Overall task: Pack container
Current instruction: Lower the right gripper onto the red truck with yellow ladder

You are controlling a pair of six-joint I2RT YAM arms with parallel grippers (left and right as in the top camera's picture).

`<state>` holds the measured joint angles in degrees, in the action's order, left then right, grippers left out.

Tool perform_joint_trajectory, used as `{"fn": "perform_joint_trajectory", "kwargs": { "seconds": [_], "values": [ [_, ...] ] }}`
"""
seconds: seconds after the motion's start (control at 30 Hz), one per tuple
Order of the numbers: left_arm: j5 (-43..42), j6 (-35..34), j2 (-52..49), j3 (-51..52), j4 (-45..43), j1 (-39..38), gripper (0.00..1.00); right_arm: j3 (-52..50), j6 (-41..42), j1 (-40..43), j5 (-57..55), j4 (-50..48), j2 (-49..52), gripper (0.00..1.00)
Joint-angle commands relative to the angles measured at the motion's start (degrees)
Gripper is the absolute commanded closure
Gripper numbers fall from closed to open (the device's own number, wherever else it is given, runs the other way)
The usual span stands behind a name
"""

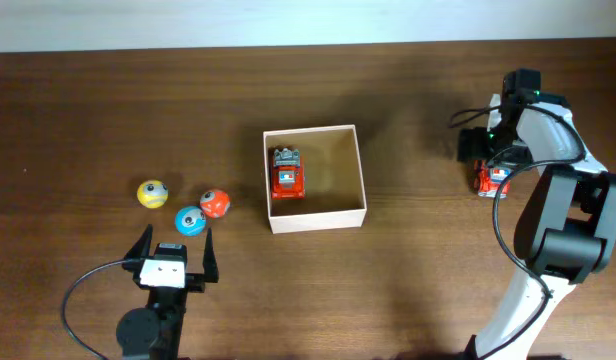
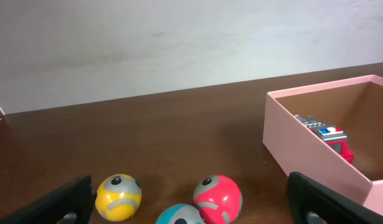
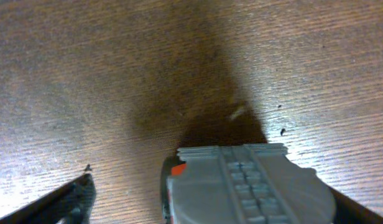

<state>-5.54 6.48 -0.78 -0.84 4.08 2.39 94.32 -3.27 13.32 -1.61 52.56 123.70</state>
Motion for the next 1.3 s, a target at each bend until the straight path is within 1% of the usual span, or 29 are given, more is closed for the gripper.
{"fn": "perform_joint_trajectory", "kwargs": {
  "seconds": [0.0, 0.1, 0.17, 0.2, 0.53, 0.67, 0.87, 1.0, 1.13, 1.2, 1.27],
  "values": [
    [0.37, 0.92, 0.42, 0.35, 0.09, 0.13, 0.01, -0.26, -6.05, -0.17, -0.59, 0.37, -1.09, 0.13],
    [0.37, 0.92, 0.42, 0.35, 0.07, 0.13, 0.01, -0.26, -7.87, -0.15, -0.59, 0.35, -1.09, 0.20],
    [0.39, 0.92, 0.42, 0.35, 0.09, 0.13, 0.01, -0.26, -8.57, -0.11, -0.59, 0.31, -1.09, 0.29],
    [0.37, 0.92, 0.42, 0.35, 0.07, 0.13, 0.01, -0.26, -8.55, -0.07, -0.57, 0.17, -1.09, 0.32],
    [0.37, 0.92, 0.42, 0.35, 0.07, 0.13, 0.01, -0.26, -9.60, -0.07, -0.55, 0.59, -1.09, 0.33],
    [0.37, 0.92, 0.42, 0.35, 0.07, 0.13, 0.01, -0.26, -13.09, -0.07, -1.11, 1.16, -1.09, 0.41],
    [0.37, 0.92, 0.42, 0.35, 0.07, 0.11, 0.01, -0.26, -13.03, 0.96, -2.45, 0.61, -1.09, 0.41],
    [0.39, 0.92, 0.42, 0.35, 0.09, 0.13, 0.01, -0.26, -13.00, 1.55, -1.86, 0.57, -1.09, 0.49],
    [0.39, 0.92, 0.42, 0.35, 0.09, 0.13, 0.01, -0.26, -12.98, 1.77, -1.64, 0.48, -1.09, 0.48],
    [0.37, 0.92, 0.42, 0.35, 0.07, 0.13, 0.01, -0.26, -12.98, 1.75, -1.57, 0.26, -1.09, 0.40],
    [0.37, 0.92, 0.42, 0.35, 0.07, 0.13, 0.01, -0.26, -12.98, 1.75, -0.90, 0.09, -1.09, 0.39]
  ]
}}
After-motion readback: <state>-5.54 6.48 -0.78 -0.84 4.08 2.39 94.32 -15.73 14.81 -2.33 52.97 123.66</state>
